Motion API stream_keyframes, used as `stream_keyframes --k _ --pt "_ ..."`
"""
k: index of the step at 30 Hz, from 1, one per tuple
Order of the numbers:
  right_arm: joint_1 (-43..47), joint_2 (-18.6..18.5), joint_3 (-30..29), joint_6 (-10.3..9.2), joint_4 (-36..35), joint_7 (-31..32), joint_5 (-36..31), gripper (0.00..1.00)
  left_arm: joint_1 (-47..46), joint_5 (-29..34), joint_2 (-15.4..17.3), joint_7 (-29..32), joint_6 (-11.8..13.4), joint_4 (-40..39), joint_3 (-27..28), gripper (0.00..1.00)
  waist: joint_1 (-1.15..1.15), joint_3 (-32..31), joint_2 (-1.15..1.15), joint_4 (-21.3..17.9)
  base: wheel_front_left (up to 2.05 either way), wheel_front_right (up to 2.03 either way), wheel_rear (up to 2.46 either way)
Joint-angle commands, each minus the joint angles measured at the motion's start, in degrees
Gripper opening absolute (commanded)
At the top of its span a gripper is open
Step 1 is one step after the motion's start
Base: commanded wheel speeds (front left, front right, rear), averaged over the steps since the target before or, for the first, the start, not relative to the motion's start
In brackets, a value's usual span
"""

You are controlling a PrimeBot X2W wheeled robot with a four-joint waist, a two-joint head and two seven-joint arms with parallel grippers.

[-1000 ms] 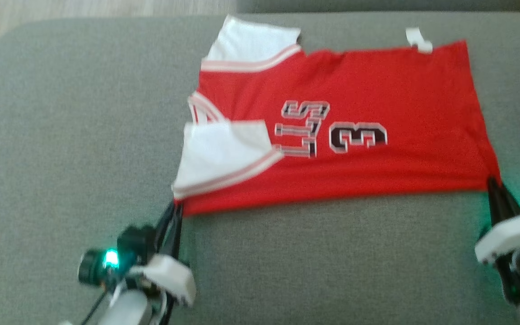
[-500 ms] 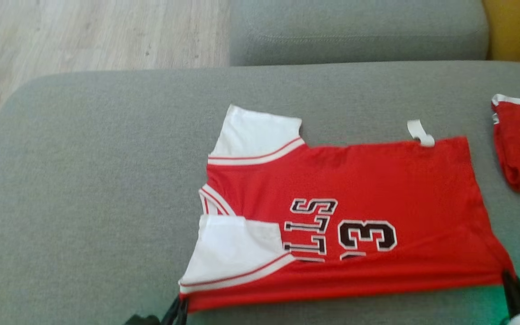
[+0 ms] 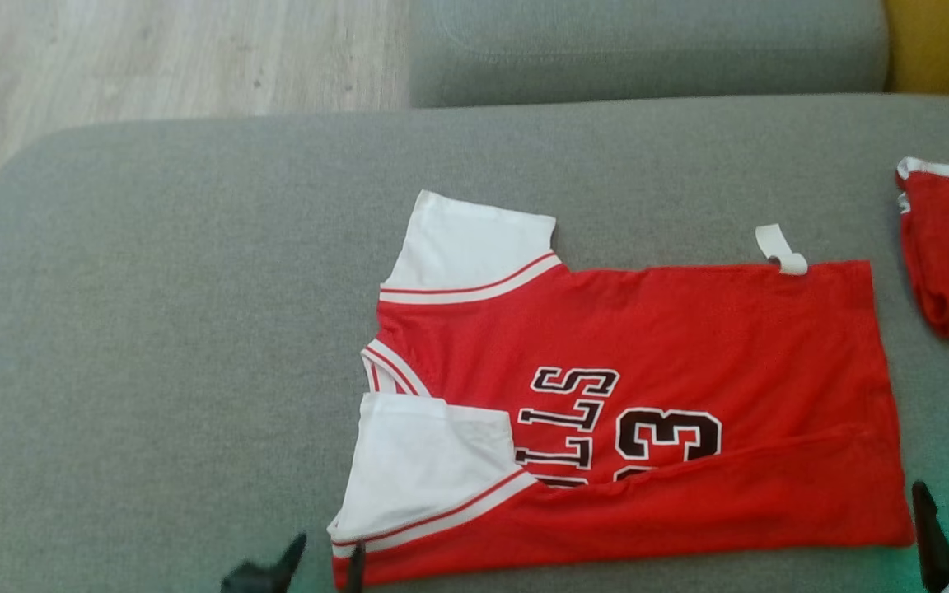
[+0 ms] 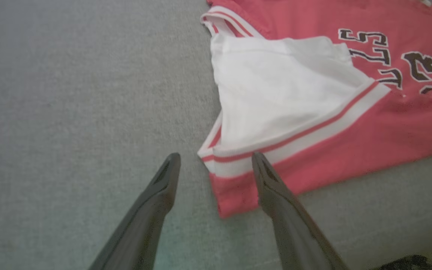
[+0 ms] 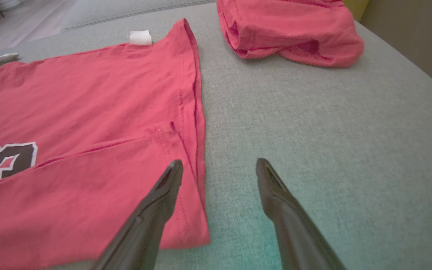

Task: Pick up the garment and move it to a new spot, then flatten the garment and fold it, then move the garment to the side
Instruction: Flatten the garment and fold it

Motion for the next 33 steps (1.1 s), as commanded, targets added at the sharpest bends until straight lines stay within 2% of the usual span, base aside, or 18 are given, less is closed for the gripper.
stream_keyframes --k 1,7,8,11,16,21,26,33 --pt "-0.73 -1.49 0.24 -0.05 -2.68 0.18 -0.55 1.0 -3.9 0.45 1.22 0.6 0.38 -2.65 2.11 1.0 0.0 0.86 0.0 -0.15 0.0 0.0 0.0" --pt "-3.76 -1.2 -0.21 -0.05 -6.8 1.51 -1.43 1.0 -13.17 1.48 5.16 4.92 -1.43 -7.89 4.34 1.0 0.0 5.2 0.0 -1.25 0.0 0.0 0.0" --pt "-5.4 -1.05 0.21 -0.05 -8.04 1.91 -1.56 1.0 -18.89 2.1 6.75 6.94 -2.85 -9.0 5.29 1.0 0.0 7.37 0.0 -1.91 0.0 0.0 0.0" --pt "-8.07 -1.03 1.37 -0.05 -9.63 2.49 -1.06 1.0 -28.99 0.84 7.63 10.6 -6.02 -8.8 6.93 1.0 0.0 10.86 0.0 -3.05 0.0 0.0 0.0" --pt "-12.49 -1.98 3.85 -0.05 -11.44 2.98 -0.31 1.0 -45.94 -1.94 8.53 17.55 -12.0 -2.31 8.48 1.0 0.0 16.2 0.0 -6.02 0.0 0.0 0.0" --pt "-15.77 -2.62 5.86 -0.05 -11.82 2.86 0.12 1.0 -57.77 -5.76 9.17 26.78 -17.49 7.57 7.88 1.0 0.0 19.57 0.0 -9.91 0.0 0.0 0.0" --pt "-17.06 -2.33 6.44 -0.05 -11.71 2.43 0.55 1.0 -64.26 -8.14 10.07 33.47 -19.03 15.42 7.25 1.0 0.0 21.67 0.0 -13.15 0.0 0.0 0.0" --pt "-17.89 -1.47 6.67 -0.05 -9.85 1.04 0.95 1.0 -66.55 -8.43 11.85 35.63 -19.62 21.44 6.41 1.0 0.0 22.86 0.0 -16.7 0.0 0.0 0.0"
